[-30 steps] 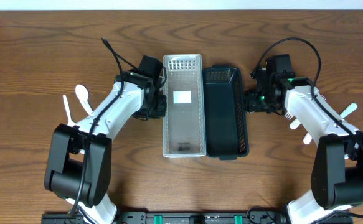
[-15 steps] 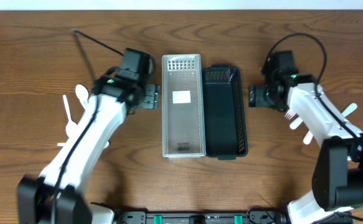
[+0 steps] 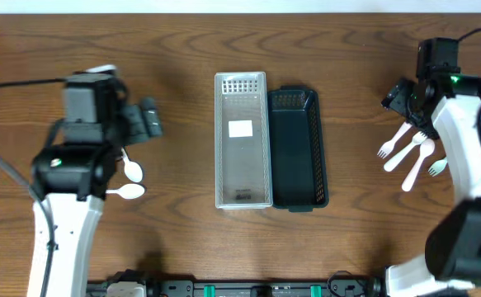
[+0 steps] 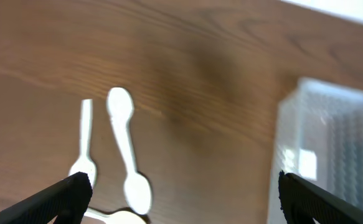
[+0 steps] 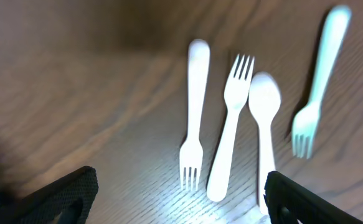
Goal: Pack container
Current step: 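Lower the right gripper onto a white fork and close on its handle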
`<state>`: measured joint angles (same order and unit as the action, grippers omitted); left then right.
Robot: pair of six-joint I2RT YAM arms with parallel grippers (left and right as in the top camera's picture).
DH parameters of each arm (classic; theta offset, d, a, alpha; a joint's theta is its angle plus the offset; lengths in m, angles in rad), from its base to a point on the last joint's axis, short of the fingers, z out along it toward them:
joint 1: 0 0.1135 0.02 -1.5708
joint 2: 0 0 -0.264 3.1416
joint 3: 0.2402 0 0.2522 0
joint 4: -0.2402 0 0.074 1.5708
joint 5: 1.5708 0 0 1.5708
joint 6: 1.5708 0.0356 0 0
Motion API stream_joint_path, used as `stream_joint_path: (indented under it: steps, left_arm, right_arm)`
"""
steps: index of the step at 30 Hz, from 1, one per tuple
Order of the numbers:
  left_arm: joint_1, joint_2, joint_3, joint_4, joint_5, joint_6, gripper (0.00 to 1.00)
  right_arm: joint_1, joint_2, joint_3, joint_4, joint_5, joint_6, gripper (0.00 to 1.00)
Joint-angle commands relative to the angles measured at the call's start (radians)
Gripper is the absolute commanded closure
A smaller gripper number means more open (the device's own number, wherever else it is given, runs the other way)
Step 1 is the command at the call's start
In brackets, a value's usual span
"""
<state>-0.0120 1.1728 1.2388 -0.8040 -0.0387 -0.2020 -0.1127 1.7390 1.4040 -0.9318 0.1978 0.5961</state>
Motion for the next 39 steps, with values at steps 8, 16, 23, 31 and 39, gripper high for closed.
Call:
stream_joint_path:
  steps: [8, 16, 23, 31, 39]
  left_arm:
    - [0.127, 0.023, 0.02, -0.034, -0.018, -0.036, 0.02]
    - [0.127, 0.03, 0.02, -0.033, -0.018, -0.036, 0.02]
    - [0.127, 0.03, 0.02, -0.033, -0.018, -0.035, 0.02]
    - [0.127, 0.03, 0.02, -0.033, -0.018, -0.035, 0.02]
    - [0.127, 0.03, 0.02, -0.033, -0.018, -0.035, 0.02]
  right_arm:
    - [-0.014, 0.187, -0.013, 0.005, -0.041, 0.046, 0.09]
    - [-0.034, 0.262, -0.013, 0.047, -0.069, -0.006, 0.1]
    - [-0.04, 0.33, -0.013, 0.082, -0.105, -0.051, 0.09]
    - [-0.039, 0.337, -0.013, 0.113, -0.142, -0.089, 0.1]
    - [-0.039, 0.337, -0.013, 0.098, -0.147, -0.089, 0.41]
